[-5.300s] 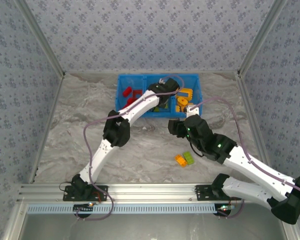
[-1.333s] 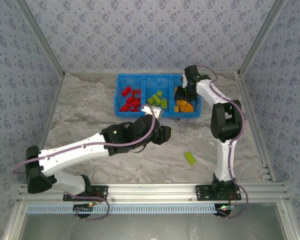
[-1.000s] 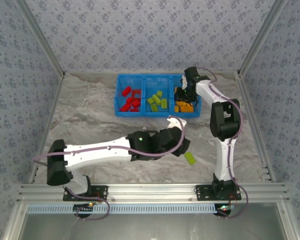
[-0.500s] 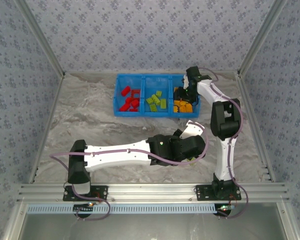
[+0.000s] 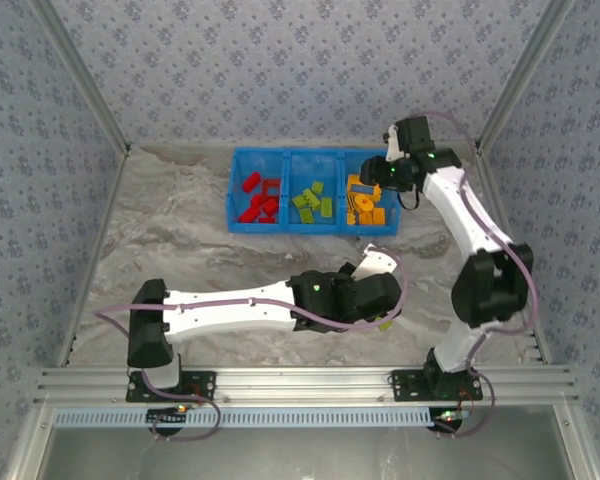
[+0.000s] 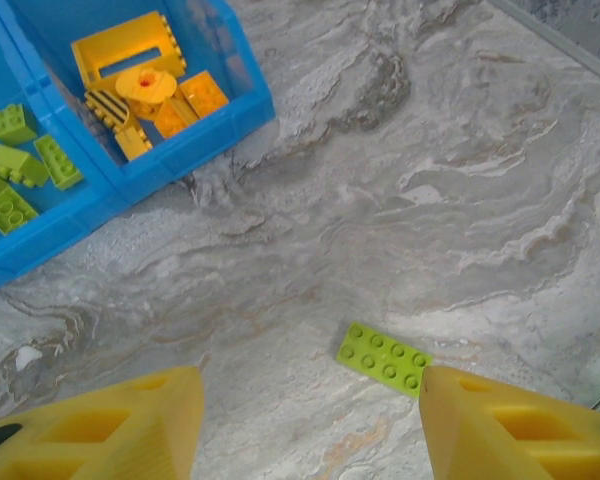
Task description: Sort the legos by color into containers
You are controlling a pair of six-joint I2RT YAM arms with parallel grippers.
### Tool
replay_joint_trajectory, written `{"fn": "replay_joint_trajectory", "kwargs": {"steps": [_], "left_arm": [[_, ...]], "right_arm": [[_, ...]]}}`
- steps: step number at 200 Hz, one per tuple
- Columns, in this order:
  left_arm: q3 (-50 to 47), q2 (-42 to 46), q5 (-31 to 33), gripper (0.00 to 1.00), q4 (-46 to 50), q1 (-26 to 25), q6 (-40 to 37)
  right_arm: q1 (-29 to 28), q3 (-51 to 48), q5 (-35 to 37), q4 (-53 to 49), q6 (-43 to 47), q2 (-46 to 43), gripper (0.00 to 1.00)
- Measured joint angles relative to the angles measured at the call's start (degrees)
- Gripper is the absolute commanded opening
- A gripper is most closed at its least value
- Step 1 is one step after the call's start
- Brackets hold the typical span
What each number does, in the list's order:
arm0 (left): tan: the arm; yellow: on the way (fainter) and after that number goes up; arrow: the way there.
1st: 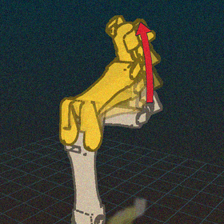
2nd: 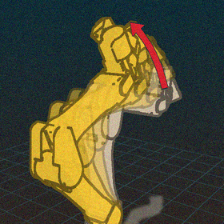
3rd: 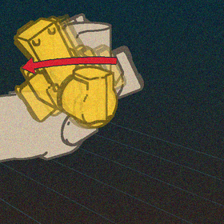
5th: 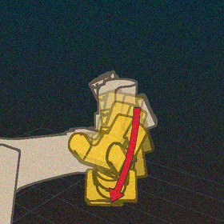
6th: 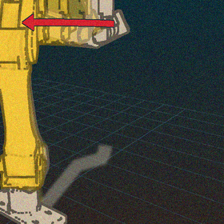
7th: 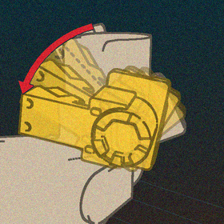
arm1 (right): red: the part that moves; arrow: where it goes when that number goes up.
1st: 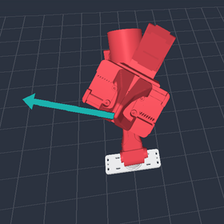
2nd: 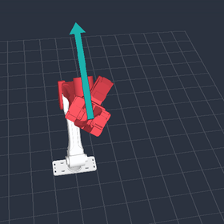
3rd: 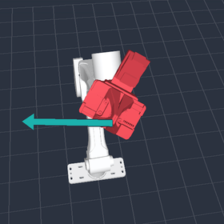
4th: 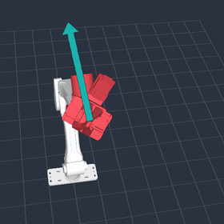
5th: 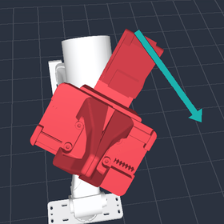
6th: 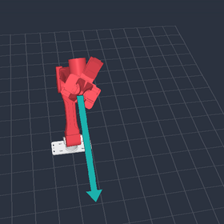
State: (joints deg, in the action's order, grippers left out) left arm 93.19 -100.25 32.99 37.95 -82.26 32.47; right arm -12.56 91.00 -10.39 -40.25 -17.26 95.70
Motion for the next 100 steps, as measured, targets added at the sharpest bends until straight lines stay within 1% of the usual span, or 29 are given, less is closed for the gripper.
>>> {"fn": "replay_joint_trajectory", "kwargs": {"steps": [31, 70, 100], "left_arm": [[-7.0, 4.0, -3.7, 0.60, -2.1, 2.9, 3.2], [-16.0, 8.9, -8.7, 0.60, -4.9, 6.8, 8.3], [-18.8, 8.9, -15.5, 0.64, -6.7, 9.5, 12.1]], "right_arm": [[-3.6, -11.8, 6.7, -1.6, -2.8, -14.4, 0.58], [-13.8, -25.3, 15.1, -8.1, -8.2, -32.0, 0.59], [-19.9, -31.3, 21.4, -15.4, -14.6, -41.2, 0.60]]}}
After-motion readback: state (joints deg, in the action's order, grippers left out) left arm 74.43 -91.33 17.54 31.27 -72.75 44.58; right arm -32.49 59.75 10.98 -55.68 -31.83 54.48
